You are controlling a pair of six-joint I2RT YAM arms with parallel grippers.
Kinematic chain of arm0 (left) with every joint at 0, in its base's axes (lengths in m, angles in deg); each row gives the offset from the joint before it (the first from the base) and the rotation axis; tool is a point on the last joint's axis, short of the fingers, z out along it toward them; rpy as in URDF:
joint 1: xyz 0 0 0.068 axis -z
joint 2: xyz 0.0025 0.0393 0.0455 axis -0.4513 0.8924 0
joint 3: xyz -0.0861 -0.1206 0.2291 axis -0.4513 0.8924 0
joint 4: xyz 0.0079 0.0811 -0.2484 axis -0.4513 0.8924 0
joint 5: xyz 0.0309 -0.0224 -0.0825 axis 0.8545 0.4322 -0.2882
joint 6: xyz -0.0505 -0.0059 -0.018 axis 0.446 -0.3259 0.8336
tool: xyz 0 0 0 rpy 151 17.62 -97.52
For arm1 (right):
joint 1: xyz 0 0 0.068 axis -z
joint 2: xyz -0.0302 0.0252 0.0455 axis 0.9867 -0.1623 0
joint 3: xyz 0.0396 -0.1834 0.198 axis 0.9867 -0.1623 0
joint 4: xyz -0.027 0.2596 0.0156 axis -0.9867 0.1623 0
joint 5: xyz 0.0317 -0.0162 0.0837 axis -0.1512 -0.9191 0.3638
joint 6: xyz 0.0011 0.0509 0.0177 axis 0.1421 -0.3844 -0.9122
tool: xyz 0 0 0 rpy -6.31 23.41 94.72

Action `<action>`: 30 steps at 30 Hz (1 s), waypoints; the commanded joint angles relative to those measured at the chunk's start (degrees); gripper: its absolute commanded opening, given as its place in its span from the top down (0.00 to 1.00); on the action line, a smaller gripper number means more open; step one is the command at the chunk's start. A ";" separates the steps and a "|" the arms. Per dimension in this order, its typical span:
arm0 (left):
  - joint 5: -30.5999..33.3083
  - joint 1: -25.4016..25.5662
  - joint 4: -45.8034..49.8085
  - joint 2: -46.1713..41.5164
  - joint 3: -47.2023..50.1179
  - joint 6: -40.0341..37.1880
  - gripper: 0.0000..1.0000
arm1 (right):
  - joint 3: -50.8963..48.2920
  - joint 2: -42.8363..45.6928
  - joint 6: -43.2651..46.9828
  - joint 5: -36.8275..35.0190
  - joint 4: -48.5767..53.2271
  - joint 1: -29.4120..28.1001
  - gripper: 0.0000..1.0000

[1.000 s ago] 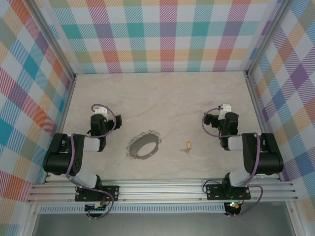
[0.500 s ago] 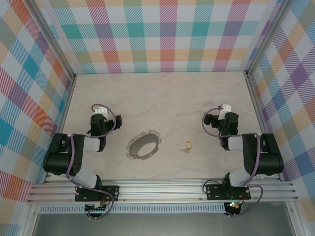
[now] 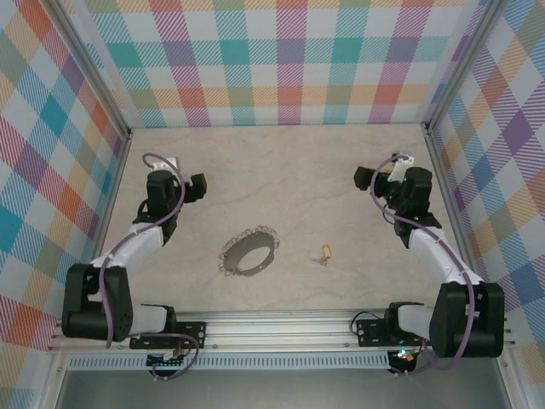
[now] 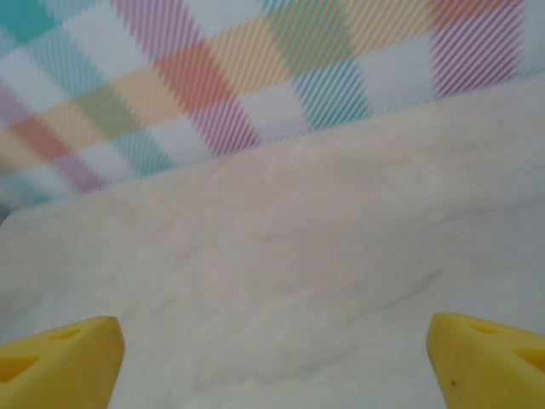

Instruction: Put the keys on the keyring

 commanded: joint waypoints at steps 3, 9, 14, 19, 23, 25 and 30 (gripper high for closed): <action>-1.21 3.64 18.87 -5.14 -6.02 14.36 0.06 | -1.19 -3.08 -4.32 16.10 9.41 -5.53 0.20; -5.66 6.40 31.22 -10.08 -6.87 21.55 0.05 | -1.31 -6.64 -2.25 10.61 14.69 -21.30 0.27; -9.77 7.42 35.91 -12.87 -5.40 23.91 0.03 | 0.88 -14.80 -2.31 9.16 15.98 -30.43 0.38; -13.53 7.66 36.18 -13.55 -4.32 24.72 0.03 | 4.16 -20.48 -0.23 6.34 16.73 -36.10 0.48; -14.80 7.86 35.36 -13.06 -4.16 24.99 0.02 | 8.22 -23.64 1.72 3.57 19.17 -39.38 0.53; -14.97 7.86 35.13 -12.63 -4.49 24.57 0.02 | 9.46 -24.69 1.85 3.14 19.41 -40.21 0.55; -15.33 7.95 34.52 -11.25 -5.62 23.92 0.02 | 12.30 -27.86 1.69 3.16 20.02 -41.50 0.59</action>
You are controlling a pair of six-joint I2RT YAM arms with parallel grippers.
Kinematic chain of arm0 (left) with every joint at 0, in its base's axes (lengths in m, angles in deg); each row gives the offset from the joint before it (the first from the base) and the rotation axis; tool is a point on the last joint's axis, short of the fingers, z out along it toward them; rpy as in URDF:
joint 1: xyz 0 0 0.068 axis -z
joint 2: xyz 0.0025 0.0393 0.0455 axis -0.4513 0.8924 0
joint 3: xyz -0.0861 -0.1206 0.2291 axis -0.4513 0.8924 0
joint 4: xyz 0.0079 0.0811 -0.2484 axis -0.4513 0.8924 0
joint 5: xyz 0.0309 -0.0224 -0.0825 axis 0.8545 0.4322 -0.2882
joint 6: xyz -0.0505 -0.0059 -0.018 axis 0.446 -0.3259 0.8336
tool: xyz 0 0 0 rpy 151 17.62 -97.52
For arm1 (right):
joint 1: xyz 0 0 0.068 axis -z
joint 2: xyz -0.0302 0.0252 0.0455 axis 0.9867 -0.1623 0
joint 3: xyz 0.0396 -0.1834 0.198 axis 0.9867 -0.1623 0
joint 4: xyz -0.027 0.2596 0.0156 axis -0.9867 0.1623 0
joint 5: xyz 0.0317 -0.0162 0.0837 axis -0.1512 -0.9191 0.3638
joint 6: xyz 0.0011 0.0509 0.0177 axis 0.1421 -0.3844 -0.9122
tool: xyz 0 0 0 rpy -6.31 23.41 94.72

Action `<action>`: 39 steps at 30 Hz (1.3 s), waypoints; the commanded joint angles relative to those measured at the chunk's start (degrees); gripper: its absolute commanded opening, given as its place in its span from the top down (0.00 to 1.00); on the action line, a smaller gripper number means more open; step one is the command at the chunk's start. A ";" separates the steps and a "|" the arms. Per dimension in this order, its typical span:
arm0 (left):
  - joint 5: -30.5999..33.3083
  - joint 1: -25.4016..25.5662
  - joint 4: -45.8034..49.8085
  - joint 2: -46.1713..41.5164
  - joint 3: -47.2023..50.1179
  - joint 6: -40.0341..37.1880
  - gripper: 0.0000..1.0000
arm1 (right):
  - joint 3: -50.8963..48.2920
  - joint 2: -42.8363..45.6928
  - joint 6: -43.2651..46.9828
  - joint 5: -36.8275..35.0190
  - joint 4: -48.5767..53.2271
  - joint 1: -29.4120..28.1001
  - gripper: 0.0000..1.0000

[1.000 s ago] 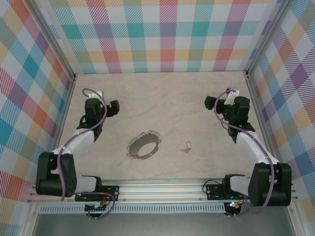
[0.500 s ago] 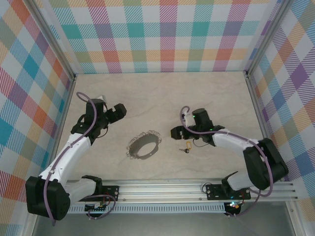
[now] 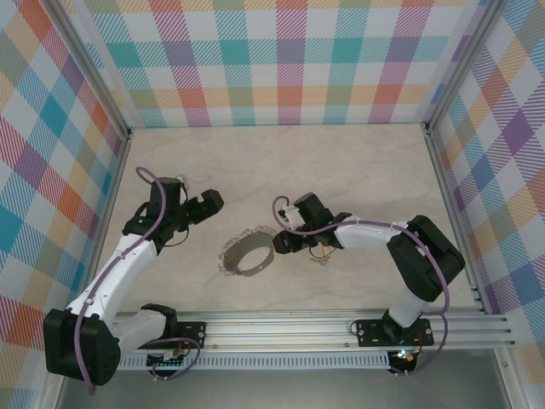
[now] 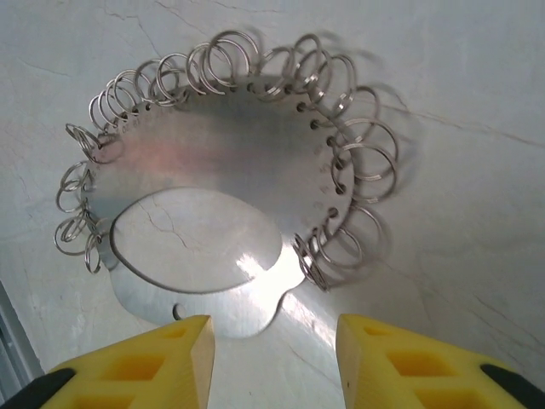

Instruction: Put the keys on the keyring

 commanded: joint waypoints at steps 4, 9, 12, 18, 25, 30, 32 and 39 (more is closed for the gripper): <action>-1.91 1.17 -1.10 1.97 -1.40 0.17 0.02 | 3.82 -3.93 1.26 -1.16 2.74 -1.28 0.61; -2.39 1.15 -1.51 2.50 -1.39 0.26 0.02 | 4.25 -4.74 1.45 -1.86 2.42 -1.45 0.62; -2.61 1.18 -1.96 2.49 -1.18 0.19 0.02 | 4.36 -5.19 1.54 -2.14 2.45 -1.46 0.63; -3.04 1.26 -2.55 2.83 -0.89 0.29 0.02 | 4.62 -6.29 1.36 -1.81 2.18 -1.46 0.65; -3.09 1.27 -3.26 3.09 -0.34 0.57 0.02 | 4.87 -7.16 0.70 -1.17 1.54 -1.46 0.72; -3.21 1.26 -3.78 3.33 -0.10 0.60 0.02 | 4.97 -7.66 0.56 -0.74 1.41 -1.47 0.80; -3.32 1.35 -3.87 3.48 -0.10 0.46 0.02 | 4.98 -7.82 0.45 -0.64 1.34 -1.55 0.83; -3.80 1.35 -4.13 4.08 0.12 0.19 0.02 | 5.16 -6.63 -0.05 -0.25 1.43 -1.54 0.75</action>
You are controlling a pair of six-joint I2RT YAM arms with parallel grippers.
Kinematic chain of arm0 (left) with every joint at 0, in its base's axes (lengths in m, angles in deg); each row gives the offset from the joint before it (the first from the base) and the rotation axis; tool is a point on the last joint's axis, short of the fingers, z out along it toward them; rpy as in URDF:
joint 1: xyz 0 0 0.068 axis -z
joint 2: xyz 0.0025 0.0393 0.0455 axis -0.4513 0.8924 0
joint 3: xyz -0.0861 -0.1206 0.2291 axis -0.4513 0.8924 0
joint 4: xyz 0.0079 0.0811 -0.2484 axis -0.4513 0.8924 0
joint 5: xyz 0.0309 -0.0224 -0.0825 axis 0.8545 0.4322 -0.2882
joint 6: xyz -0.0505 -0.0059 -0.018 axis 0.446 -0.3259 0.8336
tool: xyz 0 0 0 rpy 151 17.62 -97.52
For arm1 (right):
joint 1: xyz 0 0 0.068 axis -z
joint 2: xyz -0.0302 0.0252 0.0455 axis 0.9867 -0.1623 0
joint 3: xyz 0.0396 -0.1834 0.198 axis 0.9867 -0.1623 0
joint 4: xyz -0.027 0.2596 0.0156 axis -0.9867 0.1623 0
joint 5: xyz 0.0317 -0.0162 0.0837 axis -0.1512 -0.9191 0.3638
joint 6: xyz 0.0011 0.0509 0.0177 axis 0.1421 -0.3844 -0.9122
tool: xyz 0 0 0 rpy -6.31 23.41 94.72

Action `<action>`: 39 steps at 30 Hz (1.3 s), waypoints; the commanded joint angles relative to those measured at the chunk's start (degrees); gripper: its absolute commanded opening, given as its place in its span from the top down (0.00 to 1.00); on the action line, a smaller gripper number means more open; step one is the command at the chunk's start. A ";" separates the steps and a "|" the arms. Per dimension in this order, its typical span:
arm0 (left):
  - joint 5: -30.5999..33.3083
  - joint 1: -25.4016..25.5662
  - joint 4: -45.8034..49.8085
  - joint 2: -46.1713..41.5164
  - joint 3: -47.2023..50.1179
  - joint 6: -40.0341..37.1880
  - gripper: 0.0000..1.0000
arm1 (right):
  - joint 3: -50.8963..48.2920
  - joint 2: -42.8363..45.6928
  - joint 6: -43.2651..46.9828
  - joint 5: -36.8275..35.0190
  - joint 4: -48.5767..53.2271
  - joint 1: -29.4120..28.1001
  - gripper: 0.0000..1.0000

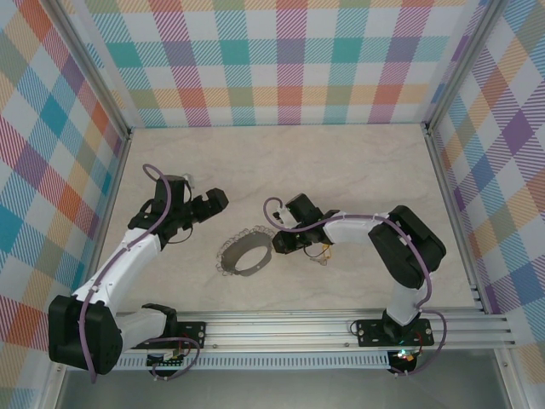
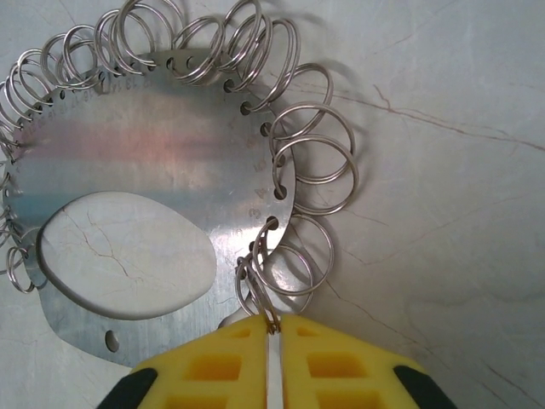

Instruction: Put the keys on the keyring

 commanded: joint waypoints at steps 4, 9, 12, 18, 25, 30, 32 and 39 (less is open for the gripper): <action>-1.51 1.04 -1.09 0.32 0.18 0.02 0.01 | 1.09 2.52 -0.26 0.79 0.03 -0.48 0.73; -1.51 1.07 -0.96 0.29 0.18 -0.22 0.01 | 1.35 3.91 -0.82 1.34 -0.06 -0.52 0.73; -1.46 1.03 -0.96 0.15 0.17 -0.16 0.02 | 1.35 4.34 -1.50 1.98 -0.60 -0.45 0.73; -1.42 1.02 -0.96 0.02 0.29 -0.04 0.01 | 1.51 3.54 -2.17 2.70 -1.46 -0.52 0.72; -1.32 1.02 -0.95 -0.16 0.39 0.06 0.01 | 2.38 1.17 -2.34 3.14 -2.06 -0.87 0.70; -1.32 1.02 -0.96 -0.14 0.41 -0.09 0.01 | 2.92 -0.20 -2.34 3.74 -2.04 -1.22 0.70; -1.25 1.02 -0.94 -0.08 0.44 -0.20 0.01 | 2.95 -0.55 -2.28 3.88 -2.04 -1.40 0.70; -1.24 1.02 -0.88 0.02 0.45 -0.33 0.01 | 1.97 -0.09 -2.43 3.81 -2.15 -1.66 0.73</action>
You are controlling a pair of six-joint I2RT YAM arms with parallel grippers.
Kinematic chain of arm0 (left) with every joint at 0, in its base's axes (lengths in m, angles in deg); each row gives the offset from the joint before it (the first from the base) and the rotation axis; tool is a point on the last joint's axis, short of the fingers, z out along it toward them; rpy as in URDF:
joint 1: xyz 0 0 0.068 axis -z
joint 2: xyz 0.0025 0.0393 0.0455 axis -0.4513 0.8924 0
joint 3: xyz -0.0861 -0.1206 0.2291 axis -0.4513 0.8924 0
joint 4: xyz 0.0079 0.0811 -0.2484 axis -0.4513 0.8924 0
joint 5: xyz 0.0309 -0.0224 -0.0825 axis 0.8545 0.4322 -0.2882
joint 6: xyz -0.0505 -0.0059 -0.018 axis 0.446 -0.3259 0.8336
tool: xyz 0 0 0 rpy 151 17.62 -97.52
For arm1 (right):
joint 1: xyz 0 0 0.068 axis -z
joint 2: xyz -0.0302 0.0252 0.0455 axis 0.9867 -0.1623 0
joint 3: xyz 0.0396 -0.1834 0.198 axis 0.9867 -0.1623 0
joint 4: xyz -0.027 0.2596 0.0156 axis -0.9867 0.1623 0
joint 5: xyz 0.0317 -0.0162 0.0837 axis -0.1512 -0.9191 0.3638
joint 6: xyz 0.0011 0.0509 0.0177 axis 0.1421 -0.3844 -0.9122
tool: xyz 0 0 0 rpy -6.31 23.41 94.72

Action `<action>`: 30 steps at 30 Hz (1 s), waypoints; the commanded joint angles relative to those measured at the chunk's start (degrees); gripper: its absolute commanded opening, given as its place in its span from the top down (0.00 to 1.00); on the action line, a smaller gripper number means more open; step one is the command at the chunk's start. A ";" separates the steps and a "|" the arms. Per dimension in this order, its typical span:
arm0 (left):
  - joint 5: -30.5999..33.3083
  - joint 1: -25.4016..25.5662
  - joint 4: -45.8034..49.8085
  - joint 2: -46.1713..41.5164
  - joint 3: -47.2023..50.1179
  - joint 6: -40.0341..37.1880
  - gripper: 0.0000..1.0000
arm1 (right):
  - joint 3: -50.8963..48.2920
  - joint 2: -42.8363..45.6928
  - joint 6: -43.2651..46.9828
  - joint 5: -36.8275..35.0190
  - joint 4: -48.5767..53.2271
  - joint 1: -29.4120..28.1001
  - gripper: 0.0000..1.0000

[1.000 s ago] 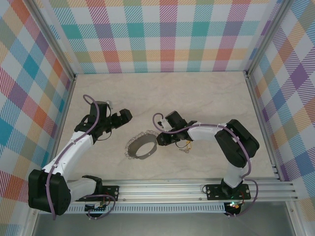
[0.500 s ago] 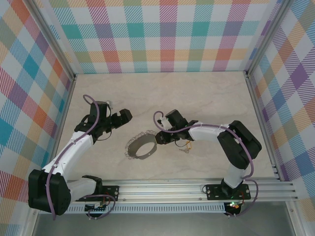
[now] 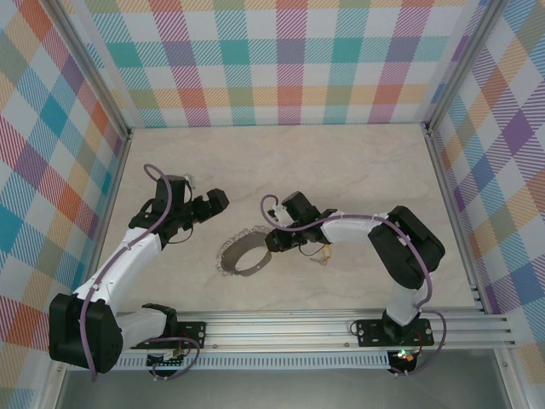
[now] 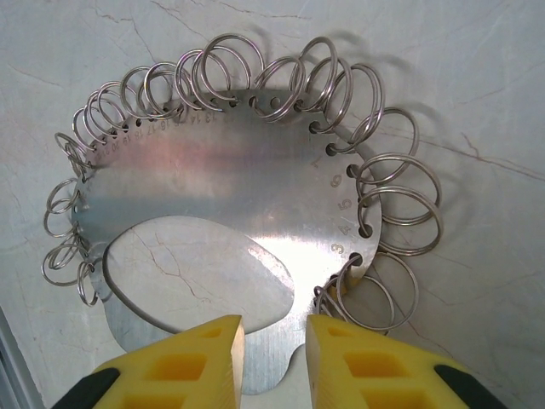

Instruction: Put the keys on the keyring

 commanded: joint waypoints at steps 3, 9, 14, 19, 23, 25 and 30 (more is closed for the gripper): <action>-0.87 1.02 -0.93 -0.45 0.46 -0.40 0.01 | -0.28 0.87 -0.59 1.26 -0.75 -0.62 0.74; -1.04 1.02 -0.93 -0.49 0.31 -0.24 0.01 | -2.55 4.82 -2.50 -1.21 -1.82 -0.55 0.66; -1.20 1.09 -1.21 -0.45 0.31 -0.11 0.01 | -4.54 5.96 -4.50 -2.84 -2.56 -0.51 0.60; -1.22 1.11 -1.22 -0.41 0.41 -0.10 0.01 | -4.90 4.32 -5.62 -2.40 -3.20 -0.53 0.59; -1.22 1.11 -1.28 -0.52 0.62 -0.12 0.01 | -4.75 3.11 -6.00 -2.53 -3.60 -0.60 0.60; -1.15 1.11 -1.29 -0.50 0.76 -0.12 0.01 | -4.73 2.60 -6.14 -2.32 -3.78 -0.57 0.60; -1.22 1.11 -1.36 -0.50 0.68 -0.15 0.01 | -4.12 0.86 -6.43 -1.60 -4.02 -0.57 0.62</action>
